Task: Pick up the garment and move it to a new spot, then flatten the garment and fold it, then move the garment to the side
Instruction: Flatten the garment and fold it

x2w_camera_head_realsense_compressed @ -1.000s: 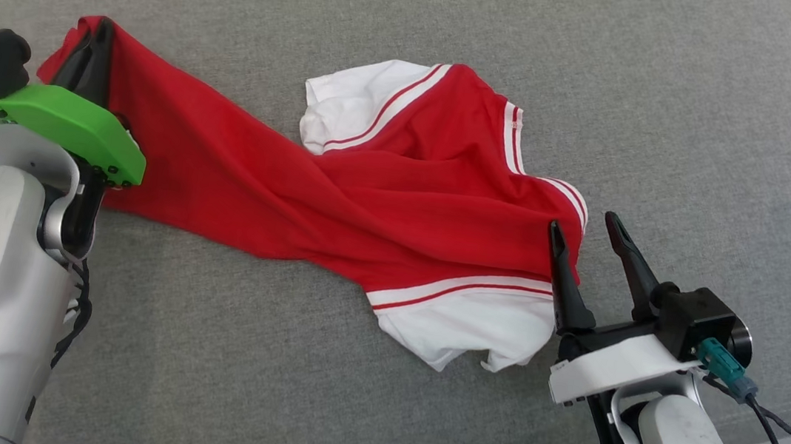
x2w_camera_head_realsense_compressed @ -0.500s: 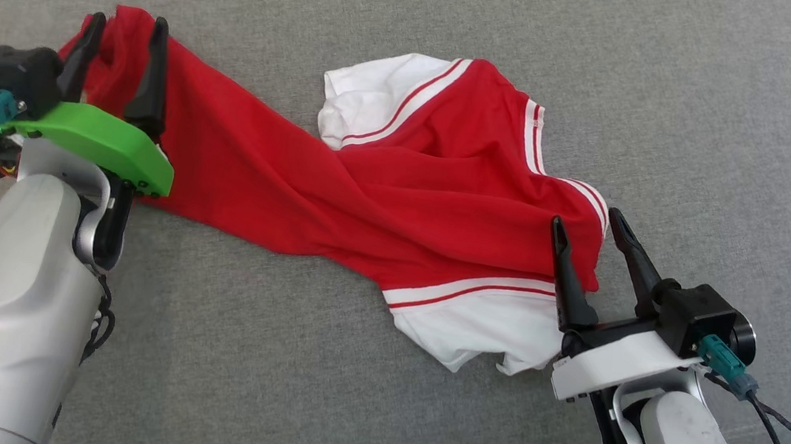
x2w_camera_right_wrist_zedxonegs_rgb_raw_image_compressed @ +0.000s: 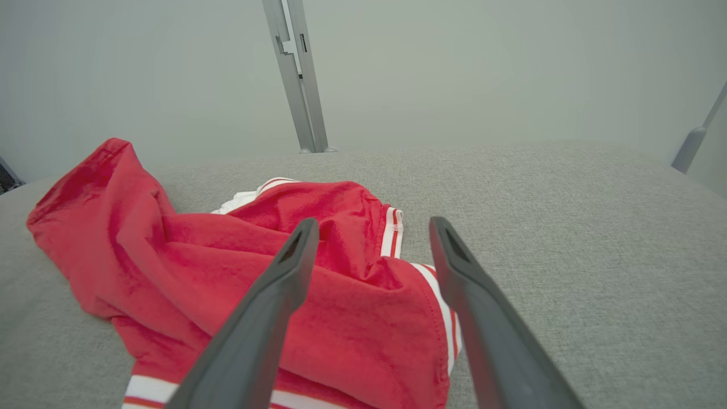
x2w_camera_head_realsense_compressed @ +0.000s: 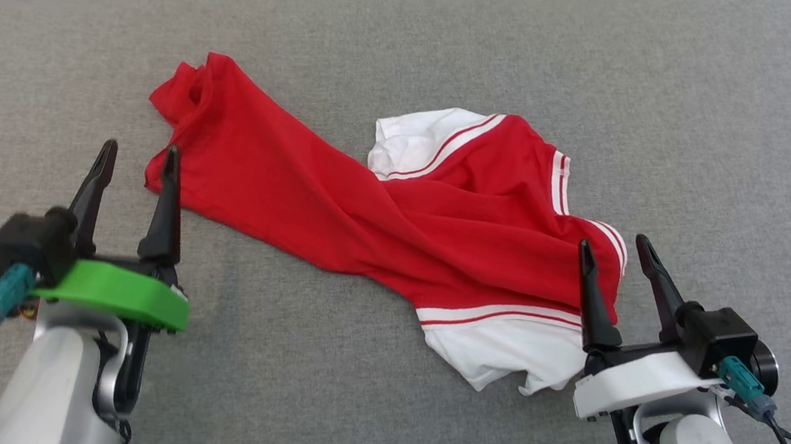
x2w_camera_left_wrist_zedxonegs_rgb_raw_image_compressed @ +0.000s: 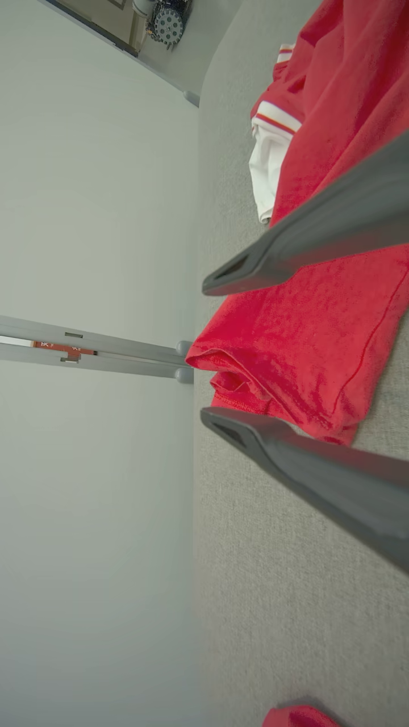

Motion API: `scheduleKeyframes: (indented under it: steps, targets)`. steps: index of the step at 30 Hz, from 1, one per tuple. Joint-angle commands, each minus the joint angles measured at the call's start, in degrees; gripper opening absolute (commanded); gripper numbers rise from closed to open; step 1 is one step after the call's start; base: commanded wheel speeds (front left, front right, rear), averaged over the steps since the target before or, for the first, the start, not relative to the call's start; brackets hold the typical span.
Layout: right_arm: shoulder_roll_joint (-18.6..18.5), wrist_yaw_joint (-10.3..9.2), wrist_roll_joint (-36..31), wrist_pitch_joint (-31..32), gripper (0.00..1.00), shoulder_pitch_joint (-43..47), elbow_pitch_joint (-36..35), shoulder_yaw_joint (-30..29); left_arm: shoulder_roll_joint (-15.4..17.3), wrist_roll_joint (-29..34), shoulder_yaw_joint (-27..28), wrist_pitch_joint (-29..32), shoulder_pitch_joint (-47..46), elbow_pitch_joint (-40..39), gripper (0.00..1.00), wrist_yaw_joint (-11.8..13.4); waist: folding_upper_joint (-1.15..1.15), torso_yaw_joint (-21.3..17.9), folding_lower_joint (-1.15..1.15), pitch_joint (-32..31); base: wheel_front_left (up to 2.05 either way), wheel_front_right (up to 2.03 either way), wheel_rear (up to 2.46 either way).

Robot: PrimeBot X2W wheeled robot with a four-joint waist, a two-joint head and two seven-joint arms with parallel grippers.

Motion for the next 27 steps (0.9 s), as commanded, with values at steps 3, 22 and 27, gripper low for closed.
scheduleKeyframes:
  steps: [3, 22, 27]
  targets:
    - [-0.1, -0.08, -0.2, 0.1, 1.0, 1.8, -0.2, -1.2, -2.3, 2.9, 2.5, -0.1, 7.0, -5.3, 1.0, 0.1, 0.0, 2.5, 0.0, -3.3, 0.0, 0.0, 0.0]
    - [-0.1, -0.08, 0.3, 2.6, 1.0, 3.6, -1.4, -3.6, -7.7, 8.1, 9.5, -0.1, 21.5, -13.8, 1.0, -2.3, 0.0, 4.5, 0.0, -7.1, 0.0, 0.0, 0.0]
    - [-0.1, -0.08, -0.2, 12.1, 1.0, -1.5, 1.0, -5.8, -7.8, 8.6, 9.8, -0.1, 21.2, -14.2, 1.0, -2.6, 0.0, 4.0, 0.0, -6.0, 0.0, 0.0, 0.0]
